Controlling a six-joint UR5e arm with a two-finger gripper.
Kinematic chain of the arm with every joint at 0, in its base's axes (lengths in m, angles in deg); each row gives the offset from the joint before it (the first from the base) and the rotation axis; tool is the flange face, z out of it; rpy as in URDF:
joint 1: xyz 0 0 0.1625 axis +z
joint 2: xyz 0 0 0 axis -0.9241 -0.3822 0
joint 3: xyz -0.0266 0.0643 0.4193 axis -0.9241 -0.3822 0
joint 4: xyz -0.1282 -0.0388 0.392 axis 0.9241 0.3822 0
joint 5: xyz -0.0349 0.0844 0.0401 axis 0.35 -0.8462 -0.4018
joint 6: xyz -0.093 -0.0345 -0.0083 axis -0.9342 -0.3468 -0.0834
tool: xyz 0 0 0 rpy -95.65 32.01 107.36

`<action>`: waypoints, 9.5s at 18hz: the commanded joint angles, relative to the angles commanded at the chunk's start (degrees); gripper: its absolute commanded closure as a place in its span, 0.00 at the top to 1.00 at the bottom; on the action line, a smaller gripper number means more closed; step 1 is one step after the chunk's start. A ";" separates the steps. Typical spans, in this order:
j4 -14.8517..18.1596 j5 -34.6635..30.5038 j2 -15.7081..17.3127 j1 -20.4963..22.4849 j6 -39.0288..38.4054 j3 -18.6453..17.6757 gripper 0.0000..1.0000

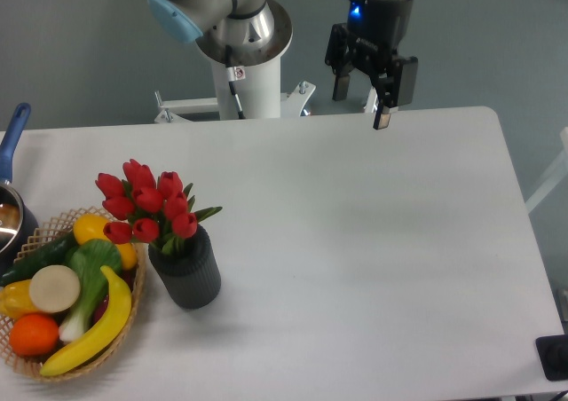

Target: Pick up the flowers from the vase

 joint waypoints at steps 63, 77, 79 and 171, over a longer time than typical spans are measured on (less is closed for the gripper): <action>-23.46 31.11 -14.58 -8.08 -16.26 -14.33 1.00; -23.47 32.17 -18.10 -10.46 -21.61 -10.38 1.00; -23.47 31.99 -18.55 -10.90 -23.90 -8.88 1.00; -23.91 47.63 -12.66 -9.23 -39.37 -6.59 0.55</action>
